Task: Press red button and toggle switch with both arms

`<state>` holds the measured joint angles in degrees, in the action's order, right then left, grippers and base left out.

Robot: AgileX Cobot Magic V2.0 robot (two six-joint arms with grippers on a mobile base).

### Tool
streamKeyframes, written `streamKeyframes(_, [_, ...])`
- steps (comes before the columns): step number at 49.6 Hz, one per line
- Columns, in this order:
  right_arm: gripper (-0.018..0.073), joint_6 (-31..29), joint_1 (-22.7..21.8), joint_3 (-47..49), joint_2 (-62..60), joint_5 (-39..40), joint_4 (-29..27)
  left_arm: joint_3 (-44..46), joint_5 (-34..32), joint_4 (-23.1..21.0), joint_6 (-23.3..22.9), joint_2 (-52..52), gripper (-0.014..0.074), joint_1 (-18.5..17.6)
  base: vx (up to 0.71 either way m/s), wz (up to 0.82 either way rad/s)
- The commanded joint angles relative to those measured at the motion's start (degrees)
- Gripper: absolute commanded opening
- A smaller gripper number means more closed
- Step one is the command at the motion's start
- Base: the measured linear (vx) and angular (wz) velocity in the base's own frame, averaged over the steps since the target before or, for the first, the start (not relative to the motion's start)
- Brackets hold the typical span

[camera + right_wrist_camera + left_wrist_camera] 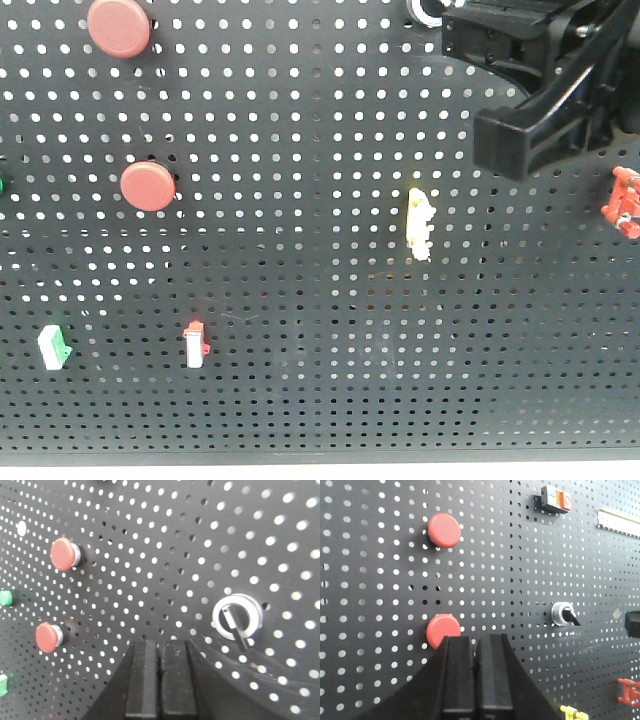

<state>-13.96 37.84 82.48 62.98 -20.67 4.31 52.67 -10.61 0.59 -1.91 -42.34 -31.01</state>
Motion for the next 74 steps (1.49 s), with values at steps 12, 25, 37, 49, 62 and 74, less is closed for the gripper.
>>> streamKeyframes(12, [0.0000, -0.47, 0.06, 1.75, -0.92, 1.62, 0.55, 1.44, -4.07, -0.26, -0.02, 0.06, 0.0002, -0.37, 0.00, 0.00])
streamKeyframes(25, [0.0000, -0.47, 0.06, 1.75, -0.92, 1.56, 0.55, -0.70, -4.07, 1.58, 3.74, 1.38, 0.0002, 1.40, 0.00, 0.00])
streamKeyframes(37, [0.0000, -0.47, 0.06, 1.75, -0.92, 1.71, 0.60, -24.70, 1.07, -2.88, 5.16, 17.28, 0.0002, 21.61, 0.00, 0.00])
streamKeyframes(49, [0.0000, -0.47, 0.06, 1.75, -0.92, 1.71, 0.60, -51.42, 0.92, -3.17, 5.41, 37.32, 0.0002, 30.43, 0.00, 0.00])
streamKeyframes(62, [0.0000, -0.47, 0.11, 1.75, -0.92, 1.64, 0.42, -56.22, 11.67, -3.30, 5.41, 43.47, 0.0002, 31.25, 0.00, 0.00])
streamKeyframes(74, [0.0000, -0.47, 0.11, 1.75, -0.92, 1.63, 0.37, -56.17, 12.98, -3.30, 5.41, 43.34, 0.0002, 31.25, 0.00, 0.00])
